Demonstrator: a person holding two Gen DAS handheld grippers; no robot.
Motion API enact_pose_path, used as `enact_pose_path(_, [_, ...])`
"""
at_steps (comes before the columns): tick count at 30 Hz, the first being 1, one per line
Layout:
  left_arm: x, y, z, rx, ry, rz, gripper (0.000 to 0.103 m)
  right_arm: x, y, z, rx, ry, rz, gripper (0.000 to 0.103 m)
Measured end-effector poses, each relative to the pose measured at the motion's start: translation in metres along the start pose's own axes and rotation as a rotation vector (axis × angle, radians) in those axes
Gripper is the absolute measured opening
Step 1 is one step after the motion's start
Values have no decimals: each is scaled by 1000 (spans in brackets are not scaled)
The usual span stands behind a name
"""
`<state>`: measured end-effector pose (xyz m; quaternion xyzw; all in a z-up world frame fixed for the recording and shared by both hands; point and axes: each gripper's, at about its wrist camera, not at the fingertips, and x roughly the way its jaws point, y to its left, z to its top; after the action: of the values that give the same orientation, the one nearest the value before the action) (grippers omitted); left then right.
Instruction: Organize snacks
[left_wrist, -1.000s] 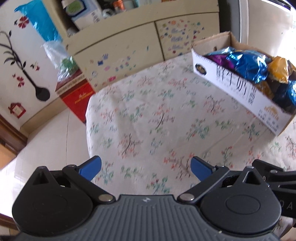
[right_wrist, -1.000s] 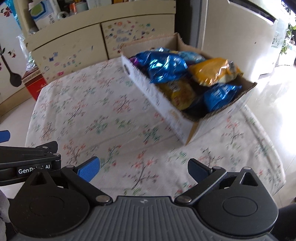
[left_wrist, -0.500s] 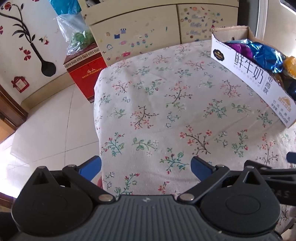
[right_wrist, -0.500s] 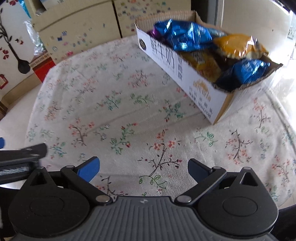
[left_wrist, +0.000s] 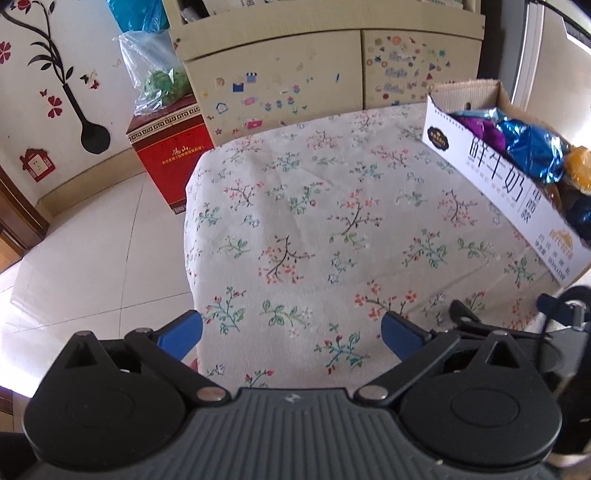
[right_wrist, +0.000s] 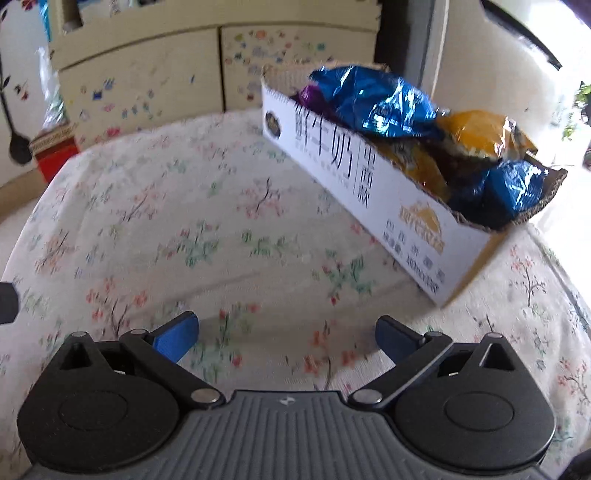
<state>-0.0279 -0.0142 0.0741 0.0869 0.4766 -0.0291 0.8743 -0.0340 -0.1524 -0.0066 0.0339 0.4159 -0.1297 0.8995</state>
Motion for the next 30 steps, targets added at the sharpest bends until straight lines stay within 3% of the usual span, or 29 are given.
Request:
enact_pose_path(8, [-4,-1,8,-16,-26,-12,102,24,7,4,26,-182,-55,103])
enact_pose_path(30, [16,7,22,-62,8,6,102,22,7,4,32,-188,-59,103])
